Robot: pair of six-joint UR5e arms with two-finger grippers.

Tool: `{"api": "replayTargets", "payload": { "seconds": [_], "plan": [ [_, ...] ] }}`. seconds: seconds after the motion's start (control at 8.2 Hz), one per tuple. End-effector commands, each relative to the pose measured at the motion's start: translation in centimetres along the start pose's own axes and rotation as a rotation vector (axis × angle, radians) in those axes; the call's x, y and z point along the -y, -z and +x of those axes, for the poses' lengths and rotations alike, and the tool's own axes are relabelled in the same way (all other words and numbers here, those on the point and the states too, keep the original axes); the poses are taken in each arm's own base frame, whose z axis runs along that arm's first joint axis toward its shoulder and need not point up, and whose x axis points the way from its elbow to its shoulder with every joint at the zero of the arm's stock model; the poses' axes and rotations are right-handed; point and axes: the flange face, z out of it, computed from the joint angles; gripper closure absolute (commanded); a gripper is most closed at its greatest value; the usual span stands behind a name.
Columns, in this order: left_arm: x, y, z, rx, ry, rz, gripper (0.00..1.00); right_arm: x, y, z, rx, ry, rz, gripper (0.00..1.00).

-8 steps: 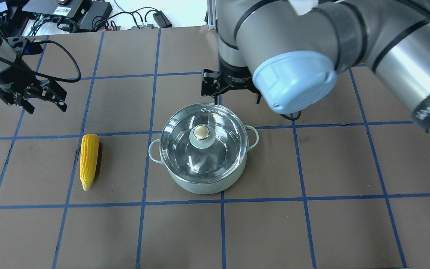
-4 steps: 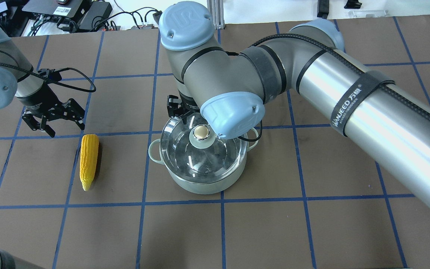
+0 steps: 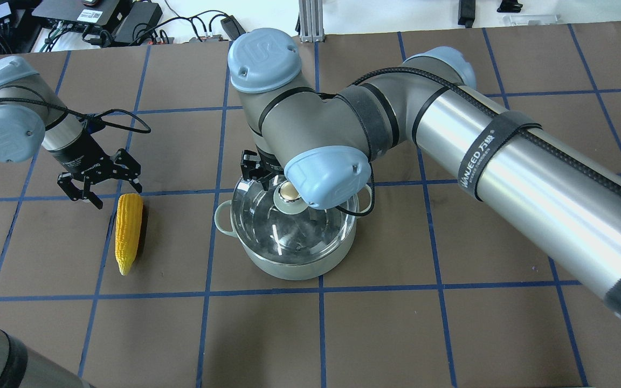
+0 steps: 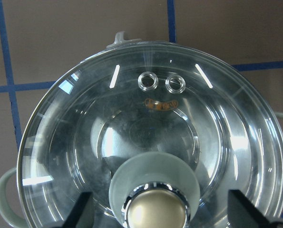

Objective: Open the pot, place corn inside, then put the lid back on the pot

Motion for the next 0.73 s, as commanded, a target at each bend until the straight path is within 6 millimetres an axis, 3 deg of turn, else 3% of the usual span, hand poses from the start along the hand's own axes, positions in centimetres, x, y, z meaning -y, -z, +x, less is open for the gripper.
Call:
{"api": "replayTargets", "payload": {
  "seconds": [0.0, 0.12, 0.24, 0.49, 0.61],
  "plan": [
    [0.8, -1.8, -0.1, -0.005, 0.019, -0.038, 0.00, -0.1, -0.7, -0.1, 0.001, 0.006, -0.018, 0.15],
    [1.1, -2.4, -0.2, -0.008, 0.020, -0.050, 0.00, -0.2, -0.8, -0.1, -0.001, 0.007, -0.026, 0.31],
    [1.2, -2.8, -0.2, -0.006, 0.020, -0.058, 0.00, -0.4, -0.8, -0.3, 0.022, 0.007, -0.044, 0.39],
    [1.5, -3.8, -0.4, 0.000, 0.014, -0.082, 0.00, -0.5, -0.7, -0.4, 0.037, 0.007, -0.053, 0.39],
    [1.6, -4.1, -0.4, 0.002, 0.014, -0.090, 0.00, -0.5, -0.7, -0.4, 0.036, 0.011, -0.054, 0.52]
  ]
}}
